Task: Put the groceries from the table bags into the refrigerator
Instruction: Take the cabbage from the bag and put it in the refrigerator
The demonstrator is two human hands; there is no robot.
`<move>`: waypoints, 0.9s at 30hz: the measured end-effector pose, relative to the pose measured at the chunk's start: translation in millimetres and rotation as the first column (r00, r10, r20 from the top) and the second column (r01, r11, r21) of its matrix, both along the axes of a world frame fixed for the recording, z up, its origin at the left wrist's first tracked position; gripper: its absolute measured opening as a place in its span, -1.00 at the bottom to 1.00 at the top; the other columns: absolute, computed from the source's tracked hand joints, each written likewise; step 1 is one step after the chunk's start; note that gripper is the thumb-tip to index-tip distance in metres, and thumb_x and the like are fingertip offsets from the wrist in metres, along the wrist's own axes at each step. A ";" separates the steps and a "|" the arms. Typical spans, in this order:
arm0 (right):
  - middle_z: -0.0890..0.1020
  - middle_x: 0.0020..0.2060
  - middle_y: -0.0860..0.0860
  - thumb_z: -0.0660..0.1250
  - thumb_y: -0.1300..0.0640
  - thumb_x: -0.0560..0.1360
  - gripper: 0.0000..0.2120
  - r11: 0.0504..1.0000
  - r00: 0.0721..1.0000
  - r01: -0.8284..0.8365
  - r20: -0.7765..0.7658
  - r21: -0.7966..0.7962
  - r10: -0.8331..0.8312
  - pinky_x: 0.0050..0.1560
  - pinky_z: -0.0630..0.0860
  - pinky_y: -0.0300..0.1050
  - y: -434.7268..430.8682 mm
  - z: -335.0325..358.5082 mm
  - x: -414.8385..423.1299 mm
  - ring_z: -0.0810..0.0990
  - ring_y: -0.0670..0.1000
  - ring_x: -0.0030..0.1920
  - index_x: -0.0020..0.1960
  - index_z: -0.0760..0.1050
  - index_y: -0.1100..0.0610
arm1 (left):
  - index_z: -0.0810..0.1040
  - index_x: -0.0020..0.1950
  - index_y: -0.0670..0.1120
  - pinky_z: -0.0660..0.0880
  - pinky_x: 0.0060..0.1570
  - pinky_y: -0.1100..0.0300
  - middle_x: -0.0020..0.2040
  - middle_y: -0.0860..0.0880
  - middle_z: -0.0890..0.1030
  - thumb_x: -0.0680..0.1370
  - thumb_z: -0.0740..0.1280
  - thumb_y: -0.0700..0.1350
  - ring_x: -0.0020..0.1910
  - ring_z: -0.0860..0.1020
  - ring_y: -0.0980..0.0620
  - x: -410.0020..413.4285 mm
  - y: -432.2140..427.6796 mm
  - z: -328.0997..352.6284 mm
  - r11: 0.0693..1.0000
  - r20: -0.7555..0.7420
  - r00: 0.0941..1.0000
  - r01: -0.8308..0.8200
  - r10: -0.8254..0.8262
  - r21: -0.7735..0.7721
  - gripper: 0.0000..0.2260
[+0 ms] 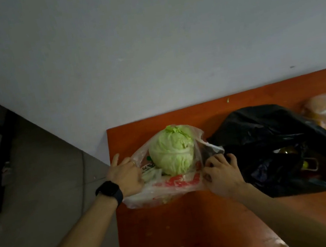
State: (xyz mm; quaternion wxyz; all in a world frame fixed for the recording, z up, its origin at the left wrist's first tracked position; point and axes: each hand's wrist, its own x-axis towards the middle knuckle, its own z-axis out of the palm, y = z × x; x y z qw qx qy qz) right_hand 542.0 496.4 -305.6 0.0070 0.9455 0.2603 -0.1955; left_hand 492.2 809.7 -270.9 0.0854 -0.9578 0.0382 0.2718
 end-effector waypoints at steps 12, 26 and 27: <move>0.60 -0.02 -0.05 0.16 -0.14 0.60 -0.77 0.943 0.984 0.139 0.068 0.301 -0.167 -0.28 0.49 -0.06 20.3 78.0 17.8 0.64 0.12 -0.08 0.12 0.47 -0.05 | 0.36 0.35 -0.03 0.37 -0.19 0.07 0.09 -0.08 0.59 0.61 0.17 0.03 -0.04 0.55 -0.13 56.2 -48.4 17.2 0.953 0.317 0.907 -0.217 0.277 -0.211 -0.67; 0.20 0.58 0.01 -0.16 -0.22 0.67 -0.39 0.759 0.777 0.550 -0.549 0.350 -0.310 0.53 -0.04 -0.14 58.7 -14.8 138.9 0.10 -0.01 0.58 0.59 0.19 0.08 | 0.23 0.58 0.04 0.12 0.47 0.08 0.58 -0.01 0.22 0.68 -0.05 0.22 0.55 0.20 -0.04 128.2 -18.2 -35.1 0.383 -0.291 0.692 -0.644 0.661 -0.662 -0.48; 0.27 0.55 0.02 -0.18 -0.30 0.63 -0.33 0.729 0.752 0.585 -0.573 0.355 -0.324 0.55 0.02 -0.08 57.9 -23.6 140.2 0.16 0.03 0.56 0.56 0.26 0.06 | 0.25 0.57 0.05 0.12 0.47 0.05 0.58 0.00 0.23 0.66 -0.06 0.27 0.55 0.20 -0.05 130.4 -17.6 -40.1 0.336 -0.326 0.657 -0.675 0.680 -0.657 -0.46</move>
